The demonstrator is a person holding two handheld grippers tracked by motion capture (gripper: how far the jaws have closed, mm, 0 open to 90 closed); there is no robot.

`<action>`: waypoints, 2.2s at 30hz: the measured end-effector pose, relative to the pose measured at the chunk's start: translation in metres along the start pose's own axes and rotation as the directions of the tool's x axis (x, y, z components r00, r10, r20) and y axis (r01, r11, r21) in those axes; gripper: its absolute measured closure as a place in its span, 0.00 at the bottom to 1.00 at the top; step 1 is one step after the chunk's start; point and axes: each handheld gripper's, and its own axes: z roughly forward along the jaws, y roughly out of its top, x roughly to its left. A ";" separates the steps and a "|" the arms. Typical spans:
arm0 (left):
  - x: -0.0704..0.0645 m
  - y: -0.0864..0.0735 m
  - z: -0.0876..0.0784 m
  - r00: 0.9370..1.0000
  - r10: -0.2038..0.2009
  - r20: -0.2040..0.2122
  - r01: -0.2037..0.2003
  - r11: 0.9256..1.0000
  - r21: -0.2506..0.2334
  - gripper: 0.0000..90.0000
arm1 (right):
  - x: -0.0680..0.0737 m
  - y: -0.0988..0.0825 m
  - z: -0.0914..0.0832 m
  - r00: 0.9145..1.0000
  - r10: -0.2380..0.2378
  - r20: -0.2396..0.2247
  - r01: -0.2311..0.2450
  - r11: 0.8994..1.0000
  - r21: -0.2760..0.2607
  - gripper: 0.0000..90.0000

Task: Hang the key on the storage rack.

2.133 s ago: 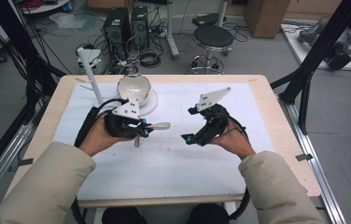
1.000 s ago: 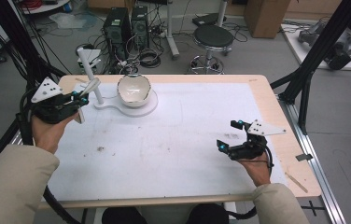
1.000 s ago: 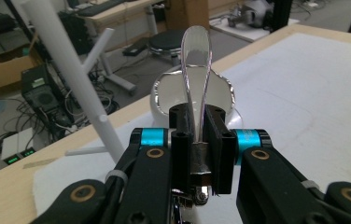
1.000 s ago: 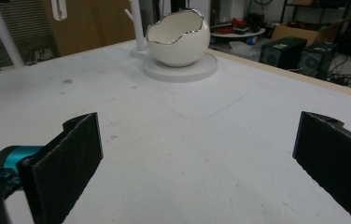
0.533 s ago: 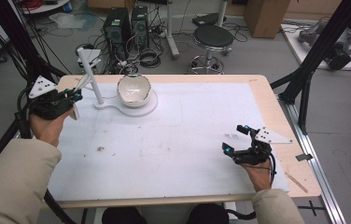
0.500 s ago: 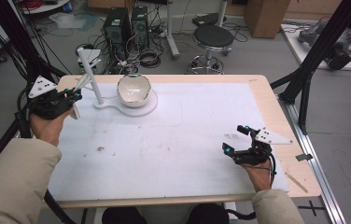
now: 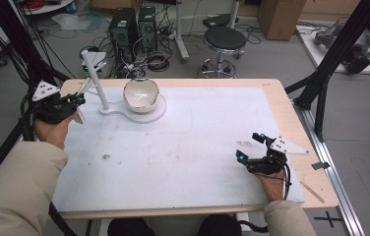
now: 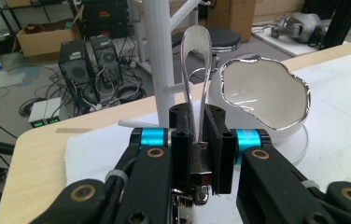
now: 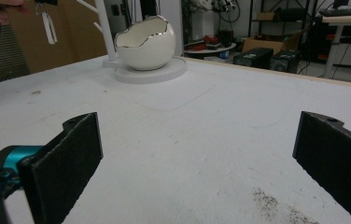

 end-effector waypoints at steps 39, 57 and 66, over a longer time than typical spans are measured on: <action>0.004 -0.021 0.042 0.997 0.027 -0.074 -0.019 0.993 0.116 0.90 | 0.004 -0.012 0.002 0.999 -0.017 0.032 0.017 1.000 0.010 0.01; 0.016 -0.032 0.048 1.000 0.006 -0.008 -0.005 0.991 0.137 0.42 | 0.004 -0.012 0.002 0.999 -0.019 0.035 0.019 1.000 0.007 0.01; 0.005 -0.041 0.005 0.981 0.066 0.183 -0.063 0.998 -0.022 0.08 | 0.004 -0.012 0.002 0.999 -0.015 0.043 0.014 1.000 0.013 0.01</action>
